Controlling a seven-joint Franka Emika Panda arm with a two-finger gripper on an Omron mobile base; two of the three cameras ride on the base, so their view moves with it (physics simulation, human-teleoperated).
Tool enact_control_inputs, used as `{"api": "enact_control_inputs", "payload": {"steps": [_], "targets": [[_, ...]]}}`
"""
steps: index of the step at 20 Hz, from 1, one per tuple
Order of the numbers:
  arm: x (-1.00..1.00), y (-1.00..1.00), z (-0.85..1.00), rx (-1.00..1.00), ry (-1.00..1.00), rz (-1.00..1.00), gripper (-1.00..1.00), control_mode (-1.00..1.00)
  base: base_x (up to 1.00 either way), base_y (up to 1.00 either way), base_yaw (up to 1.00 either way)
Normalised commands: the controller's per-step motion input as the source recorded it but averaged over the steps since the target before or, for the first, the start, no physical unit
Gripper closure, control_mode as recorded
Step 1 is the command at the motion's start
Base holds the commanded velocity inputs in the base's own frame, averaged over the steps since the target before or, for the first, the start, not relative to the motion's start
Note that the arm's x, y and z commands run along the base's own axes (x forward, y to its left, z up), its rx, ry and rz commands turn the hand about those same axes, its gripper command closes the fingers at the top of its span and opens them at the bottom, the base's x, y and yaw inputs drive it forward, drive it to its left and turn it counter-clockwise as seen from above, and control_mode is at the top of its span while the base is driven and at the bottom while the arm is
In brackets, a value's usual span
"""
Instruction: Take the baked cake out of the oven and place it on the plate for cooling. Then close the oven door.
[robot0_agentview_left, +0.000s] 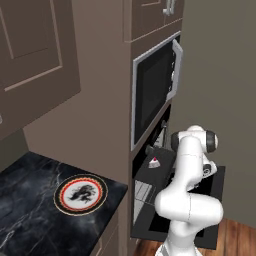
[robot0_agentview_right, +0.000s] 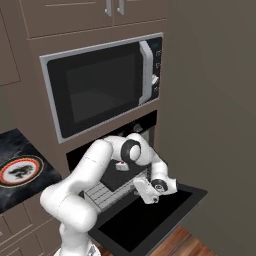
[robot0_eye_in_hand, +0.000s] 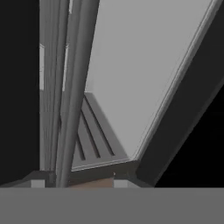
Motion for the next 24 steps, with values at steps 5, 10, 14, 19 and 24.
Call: {"api": "enact_control_inputs", "payload": {"steps": [5, 10, 14, 19, 24], "targets": [[-0.28, -1.00, -0.43, -0.13, 0.04, 0.00, 1.00, -1.00, 0.00, 0.00, 0.00], [-0.26, -0.98, -0.26, -0.20, 0.01, -0.03, 1.00, -1.00, 0.00, 0.00, 0.00], [-0.16, -0.48, 0.23, -0.25, -0.01, -0.08, -1.00, -1.00, 0.00, 0.00, 0.00], [-0.13, -0.22, 0.81, -0.23, -0.03, -0.11, -1.00, -1.00, 0.00, 0.00, 0.00], [-0.37, -0.08, 0.99, -0.19, -0.14, -0.08, -1.00, -1.00, 0.00, 0.00, 0.00]]}}
